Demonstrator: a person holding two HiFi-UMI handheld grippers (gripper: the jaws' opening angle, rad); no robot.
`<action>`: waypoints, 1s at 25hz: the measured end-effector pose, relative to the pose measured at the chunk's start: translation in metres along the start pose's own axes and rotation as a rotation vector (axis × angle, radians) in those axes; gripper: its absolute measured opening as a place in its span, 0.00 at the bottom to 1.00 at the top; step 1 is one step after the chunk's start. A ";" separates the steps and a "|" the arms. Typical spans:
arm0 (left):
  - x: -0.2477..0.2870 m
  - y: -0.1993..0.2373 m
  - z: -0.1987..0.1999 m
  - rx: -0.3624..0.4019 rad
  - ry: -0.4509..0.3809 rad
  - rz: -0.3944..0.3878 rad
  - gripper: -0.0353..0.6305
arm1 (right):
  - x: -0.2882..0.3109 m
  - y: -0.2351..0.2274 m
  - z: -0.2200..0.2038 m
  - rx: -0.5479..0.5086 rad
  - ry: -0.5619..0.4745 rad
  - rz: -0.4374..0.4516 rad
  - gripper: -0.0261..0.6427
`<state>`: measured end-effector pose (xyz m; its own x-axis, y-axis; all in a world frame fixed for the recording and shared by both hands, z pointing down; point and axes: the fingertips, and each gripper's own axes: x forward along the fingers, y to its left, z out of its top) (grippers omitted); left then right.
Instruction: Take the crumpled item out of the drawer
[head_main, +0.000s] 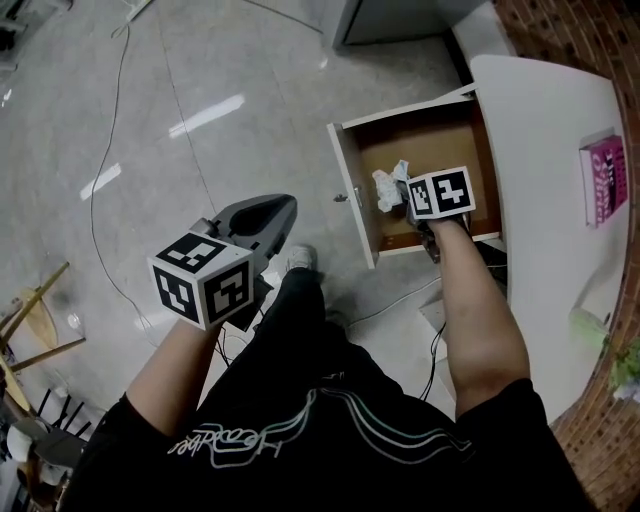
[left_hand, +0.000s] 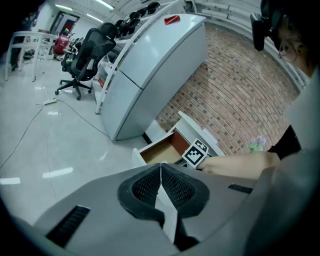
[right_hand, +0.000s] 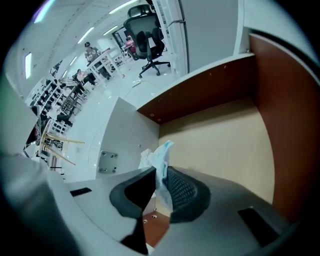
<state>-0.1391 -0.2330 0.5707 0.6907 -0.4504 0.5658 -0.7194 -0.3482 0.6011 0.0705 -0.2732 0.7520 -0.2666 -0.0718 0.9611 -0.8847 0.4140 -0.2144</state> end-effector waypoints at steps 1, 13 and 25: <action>-0.005 -0.005 0.001 0.005 -0.009 0.001 0.09 | -0.008 0.003 0.001 -0.005 -0.015 -0.001 0.17; -0.076 -0.093 -0.003 0.089 -0.094 0.011 0.09 | -0.146 0.059 -0.007 -0.060 -0.234 0.039 0.16; -0.152 -0.221 -0.031 0.182 -0.156 -0.015 0.09 | -0.321 0.126 -0.071 -0.102 -0.539 0.152 0.16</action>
<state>-0.0829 -0.0622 0.3687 0.6919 -0.5610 0.4546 -0.7202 -0.4919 0.4892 0.0716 -0.1337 0.4284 -0.5692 -0.4461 0.6906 -0.7867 0.5396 -0.2999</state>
